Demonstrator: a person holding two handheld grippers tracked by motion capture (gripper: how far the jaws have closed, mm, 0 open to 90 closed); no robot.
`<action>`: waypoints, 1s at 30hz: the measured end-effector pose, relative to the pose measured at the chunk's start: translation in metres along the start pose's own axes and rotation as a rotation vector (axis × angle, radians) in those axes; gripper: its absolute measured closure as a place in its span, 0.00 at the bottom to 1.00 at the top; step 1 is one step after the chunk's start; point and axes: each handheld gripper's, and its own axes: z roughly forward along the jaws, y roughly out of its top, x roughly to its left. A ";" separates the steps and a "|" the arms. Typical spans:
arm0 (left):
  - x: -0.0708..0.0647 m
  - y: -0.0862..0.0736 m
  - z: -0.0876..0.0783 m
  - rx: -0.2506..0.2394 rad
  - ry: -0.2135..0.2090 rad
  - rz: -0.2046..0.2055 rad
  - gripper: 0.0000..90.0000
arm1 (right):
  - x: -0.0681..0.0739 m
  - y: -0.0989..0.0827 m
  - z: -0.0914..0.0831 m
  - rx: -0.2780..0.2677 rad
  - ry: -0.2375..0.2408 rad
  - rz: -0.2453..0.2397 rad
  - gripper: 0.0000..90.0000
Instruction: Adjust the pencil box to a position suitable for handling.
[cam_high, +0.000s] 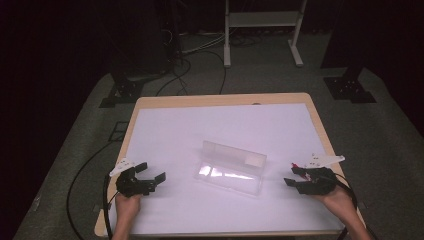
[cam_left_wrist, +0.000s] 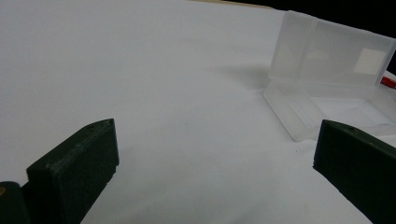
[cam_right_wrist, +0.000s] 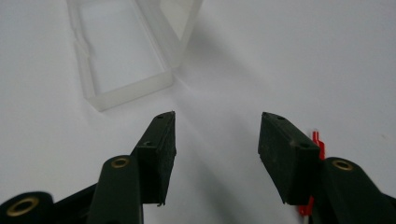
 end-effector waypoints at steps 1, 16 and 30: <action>0.000 0.000 0.000 0.000 0.000 0.002 0.00 | -0.001 -0.002 -0.001 0.002 -0.006 0.008 0.51; -0.001 0.000 0.000 0.005 -0.002 0.007 0.00 | -0.016 -0.025 -0.006 0.020 -0.069 0.070 0.54; -0.002 0.000 0.000 0.001 -0.004 0.021 0.00 | -0.029 -0.032 -0.015 0.045 -0.123 0.086 0.62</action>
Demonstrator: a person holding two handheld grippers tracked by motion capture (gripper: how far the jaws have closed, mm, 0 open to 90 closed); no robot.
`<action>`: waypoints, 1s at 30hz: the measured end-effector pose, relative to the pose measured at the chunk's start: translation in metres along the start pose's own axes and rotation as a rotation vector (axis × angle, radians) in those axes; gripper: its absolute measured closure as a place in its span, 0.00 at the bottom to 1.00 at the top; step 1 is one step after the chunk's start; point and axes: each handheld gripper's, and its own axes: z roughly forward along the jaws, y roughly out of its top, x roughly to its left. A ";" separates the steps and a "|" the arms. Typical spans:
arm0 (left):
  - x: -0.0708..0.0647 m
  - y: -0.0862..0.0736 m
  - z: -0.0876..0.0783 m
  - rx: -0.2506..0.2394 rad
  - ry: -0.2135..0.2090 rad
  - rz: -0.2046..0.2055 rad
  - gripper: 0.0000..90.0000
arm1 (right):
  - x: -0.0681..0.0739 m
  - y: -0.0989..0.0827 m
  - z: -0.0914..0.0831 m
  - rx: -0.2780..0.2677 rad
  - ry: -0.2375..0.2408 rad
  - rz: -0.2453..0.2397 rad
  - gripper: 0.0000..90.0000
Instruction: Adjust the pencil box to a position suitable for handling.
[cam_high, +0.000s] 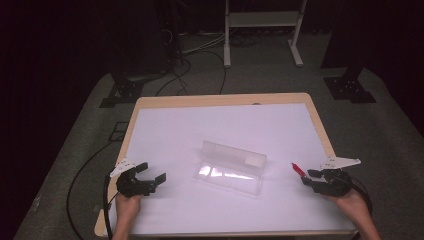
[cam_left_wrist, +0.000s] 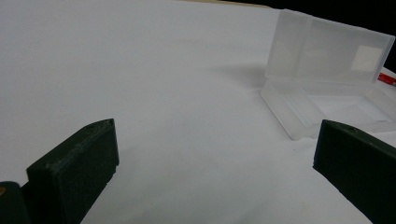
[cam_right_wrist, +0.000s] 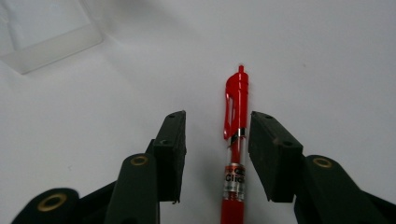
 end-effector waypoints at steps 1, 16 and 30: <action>0.000 0.000 0.000 0.001 0.000 -0.002 0.00 | -0.002 -0.001 0.001 0.006 -0.003 0.003 0.62; 0.001 0.000 0.000 0.001 -0.001 -0.012 0.00 | -0.006 -0.008 0.011 0.036 -0.018 0.023 0.70; 0.001 0.000 0.000 -0.001 -0.001 -0.006 0.00 | -0.008 -0.006 0.012 0.044 -0.027 0.026 0.81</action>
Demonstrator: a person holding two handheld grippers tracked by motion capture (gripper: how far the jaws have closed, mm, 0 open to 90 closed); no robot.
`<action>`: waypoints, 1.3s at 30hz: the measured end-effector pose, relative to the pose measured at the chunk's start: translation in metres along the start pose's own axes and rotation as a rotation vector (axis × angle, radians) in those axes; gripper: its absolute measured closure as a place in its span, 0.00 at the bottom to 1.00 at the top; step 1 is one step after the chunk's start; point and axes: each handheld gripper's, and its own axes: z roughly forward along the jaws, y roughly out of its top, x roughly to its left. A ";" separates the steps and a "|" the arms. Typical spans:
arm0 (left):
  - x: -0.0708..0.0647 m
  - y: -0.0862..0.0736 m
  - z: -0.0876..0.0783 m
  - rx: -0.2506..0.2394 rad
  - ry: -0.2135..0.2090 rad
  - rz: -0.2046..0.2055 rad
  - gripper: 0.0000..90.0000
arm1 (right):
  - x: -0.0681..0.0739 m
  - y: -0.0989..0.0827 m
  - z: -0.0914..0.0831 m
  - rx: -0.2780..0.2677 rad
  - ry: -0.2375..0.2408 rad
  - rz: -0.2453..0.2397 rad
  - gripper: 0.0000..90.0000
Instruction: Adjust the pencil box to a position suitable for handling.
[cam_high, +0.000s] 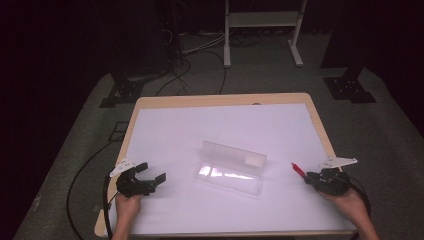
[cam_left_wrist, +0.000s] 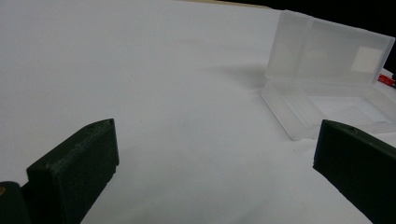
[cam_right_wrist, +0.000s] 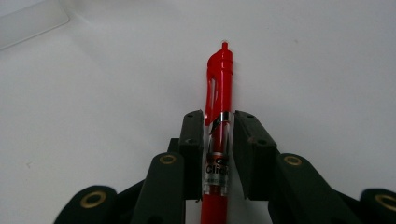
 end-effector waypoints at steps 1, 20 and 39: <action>0.000 0.000 0.000 0.001 0.001 0.001 0.00 | 0.000 0.000 0.000 -0.001 0.002 0.001 0.82; 0.000 0.000 0.000 -0.001 -0.001 0.004 0.00 | 0.000 -0.001 -0.001 -0.002 -0.003 0.014 0.88; 0.000 0.000 0.000 -0.003 -0.004 0.004 0.00 | 0.007 0.008 -0.012 -0.052 0.018 0.008 0.88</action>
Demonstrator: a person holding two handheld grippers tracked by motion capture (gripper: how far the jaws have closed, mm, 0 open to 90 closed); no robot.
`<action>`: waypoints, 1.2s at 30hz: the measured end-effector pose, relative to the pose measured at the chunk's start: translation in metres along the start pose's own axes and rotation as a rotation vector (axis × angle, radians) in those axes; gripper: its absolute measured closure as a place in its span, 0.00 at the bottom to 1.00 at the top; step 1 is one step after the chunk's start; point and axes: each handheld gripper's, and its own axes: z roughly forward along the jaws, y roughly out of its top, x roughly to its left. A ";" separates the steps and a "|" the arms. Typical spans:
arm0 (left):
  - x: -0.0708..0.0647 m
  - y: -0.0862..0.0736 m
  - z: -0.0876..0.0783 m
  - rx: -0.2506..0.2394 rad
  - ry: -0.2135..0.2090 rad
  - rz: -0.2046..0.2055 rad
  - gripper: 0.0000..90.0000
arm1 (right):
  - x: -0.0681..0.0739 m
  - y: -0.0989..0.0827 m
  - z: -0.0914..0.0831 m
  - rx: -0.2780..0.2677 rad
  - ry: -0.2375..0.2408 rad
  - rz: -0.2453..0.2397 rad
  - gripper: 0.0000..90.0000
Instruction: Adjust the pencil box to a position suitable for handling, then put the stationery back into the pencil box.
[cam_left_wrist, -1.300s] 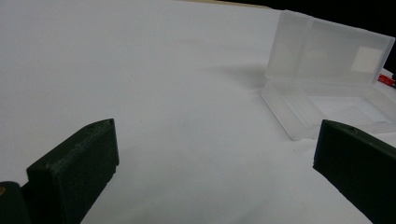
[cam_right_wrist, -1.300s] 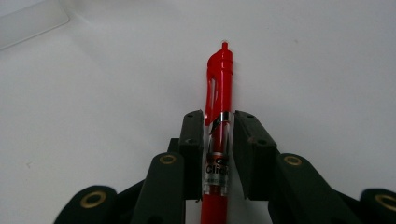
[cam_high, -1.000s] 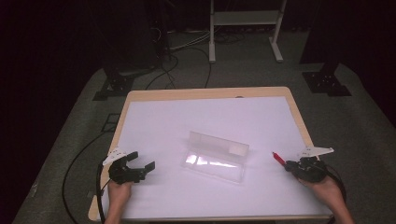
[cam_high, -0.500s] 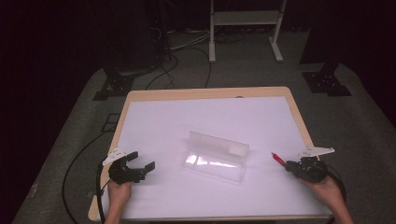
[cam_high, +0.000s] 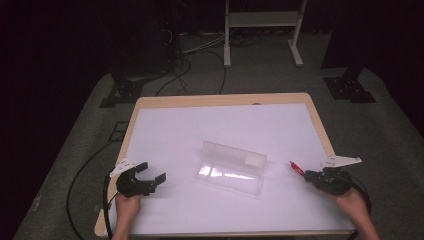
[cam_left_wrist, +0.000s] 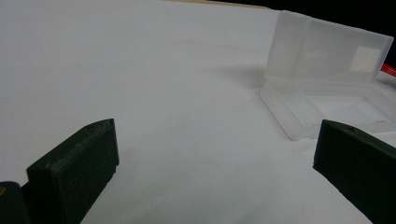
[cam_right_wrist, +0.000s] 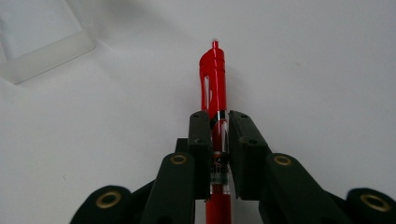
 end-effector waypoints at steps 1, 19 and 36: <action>0.000 0.000 0.000 0.000 0.001 -0.001 0.00 | 0.001 0.001 -0.001 -0.004 0.001 -0.003 0.88; 0.000 0.000 0.000 0.002 -0.004 0.005 0.00 | 0.020 0.024 -0.015 -0.028 0.047 -0.080 0.88; -0.001 0.000 0.000 0.005 -0.002 0.010 0.00 | 0.051 0.029 -0.017 -0.068 0.126 -0.137 0.88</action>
